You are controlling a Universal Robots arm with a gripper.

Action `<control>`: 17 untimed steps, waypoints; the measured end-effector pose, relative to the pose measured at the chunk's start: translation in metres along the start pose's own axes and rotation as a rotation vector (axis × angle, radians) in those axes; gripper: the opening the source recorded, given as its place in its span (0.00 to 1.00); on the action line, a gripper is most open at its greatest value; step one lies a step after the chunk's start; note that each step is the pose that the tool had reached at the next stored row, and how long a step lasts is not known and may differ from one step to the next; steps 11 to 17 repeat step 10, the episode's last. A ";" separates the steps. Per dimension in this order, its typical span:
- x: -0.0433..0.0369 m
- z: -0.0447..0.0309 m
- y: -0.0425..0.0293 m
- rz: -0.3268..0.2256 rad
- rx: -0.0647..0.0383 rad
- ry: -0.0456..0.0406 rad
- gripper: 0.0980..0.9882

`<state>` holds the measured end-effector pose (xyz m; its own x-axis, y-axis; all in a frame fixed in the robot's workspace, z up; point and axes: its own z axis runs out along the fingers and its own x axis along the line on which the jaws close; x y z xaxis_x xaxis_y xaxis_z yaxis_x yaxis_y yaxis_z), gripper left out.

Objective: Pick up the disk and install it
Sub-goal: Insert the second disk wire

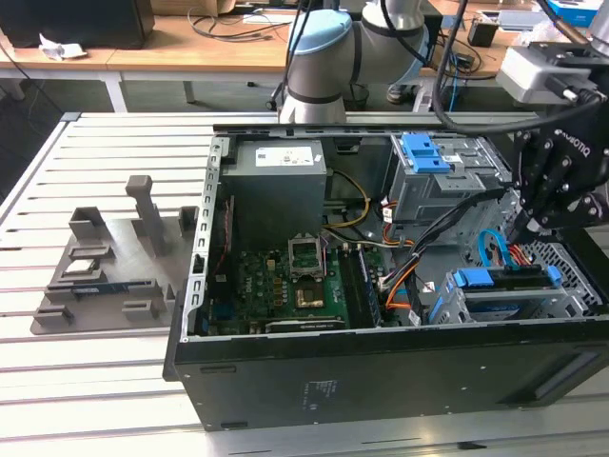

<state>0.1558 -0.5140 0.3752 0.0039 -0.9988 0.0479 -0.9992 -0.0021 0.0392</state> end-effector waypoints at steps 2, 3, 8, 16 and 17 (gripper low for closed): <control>-0.0031 -0.0111 0.0005 0.000 0.000 0.0001 0.00; -0.0037 -0.0139 0.0006 0.000 0.000 0.0001 0.00; -0.0042 -0.0213 0.0008 0.000 0.000 0.0001 0.00; -0.0042 -0.0213 0.0008 0.000 0.000 0.0000 0.00; -0.0042 -0.0213 0.0008 0.000 0.000 0.0000 0.00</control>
